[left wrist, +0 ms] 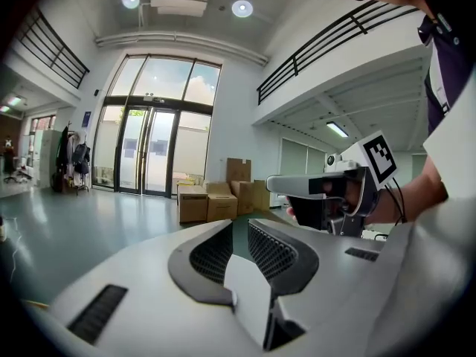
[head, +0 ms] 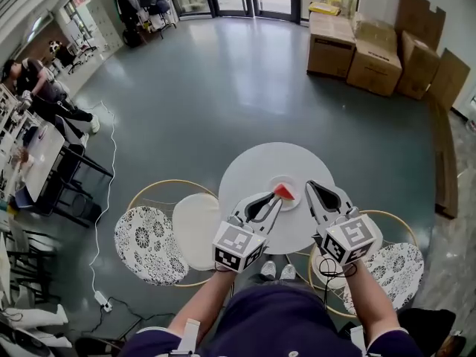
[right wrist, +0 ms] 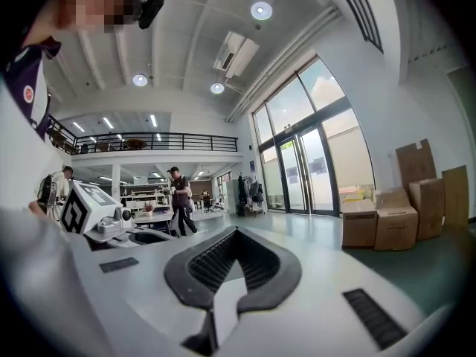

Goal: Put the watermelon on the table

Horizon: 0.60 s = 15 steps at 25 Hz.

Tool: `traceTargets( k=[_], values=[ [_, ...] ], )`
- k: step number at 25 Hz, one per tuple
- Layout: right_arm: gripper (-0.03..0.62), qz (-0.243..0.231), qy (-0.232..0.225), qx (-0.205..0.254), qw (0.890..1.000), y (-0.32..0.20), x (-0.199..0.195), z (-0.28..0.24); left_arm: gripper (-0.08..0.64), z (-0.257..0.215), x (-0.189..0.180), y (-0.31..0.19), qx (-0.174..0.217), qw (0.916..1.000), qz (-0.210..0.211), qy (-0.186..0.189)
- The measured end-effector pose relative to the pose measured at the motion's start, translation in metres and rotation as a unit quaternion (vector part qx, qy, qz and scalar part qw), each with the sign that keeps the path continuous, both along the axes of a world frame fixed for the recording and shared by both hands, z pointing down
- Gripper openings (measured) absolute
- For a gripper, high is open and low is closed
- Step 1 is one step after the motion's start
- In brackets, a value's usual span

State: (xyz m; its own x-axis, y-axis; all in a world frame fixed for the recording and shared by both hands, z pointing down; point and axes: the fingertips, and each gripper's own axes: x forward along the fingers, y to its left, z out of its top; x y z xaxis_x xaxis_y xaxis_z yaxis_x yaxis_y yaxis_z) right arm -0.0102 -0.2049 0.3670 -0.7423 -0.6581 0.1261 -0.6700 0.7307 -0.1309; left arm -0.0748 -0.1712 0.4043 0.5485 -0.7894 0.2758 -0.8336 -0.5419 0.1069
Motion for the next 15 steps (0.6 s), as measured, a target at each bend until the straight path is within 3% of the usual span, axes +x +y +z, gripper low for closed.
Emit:
traceTargets(
  k=[4,10,15],
  values=[
    [0.005,-0.006,-0.001,0.004,1.0,0.004,-0.004,-0.008,0.006,-0.013,0.0,0.005,0.008,0.9999,-0.004,0.014],
    [0.005,-0.012,-0.004,0.003,1.0,0.011,-0.003,-0.012,0.006,-0.029,0.005,0.01,0.017,0.9991,0.007,0.038],
    [0.005,-0.016,-0.011,0.006,1.0,0.011,0.001,-0.018,0.006,-0.032,0.013,0.007,0.019,0.9991,0.011,0.036]
  ],
)
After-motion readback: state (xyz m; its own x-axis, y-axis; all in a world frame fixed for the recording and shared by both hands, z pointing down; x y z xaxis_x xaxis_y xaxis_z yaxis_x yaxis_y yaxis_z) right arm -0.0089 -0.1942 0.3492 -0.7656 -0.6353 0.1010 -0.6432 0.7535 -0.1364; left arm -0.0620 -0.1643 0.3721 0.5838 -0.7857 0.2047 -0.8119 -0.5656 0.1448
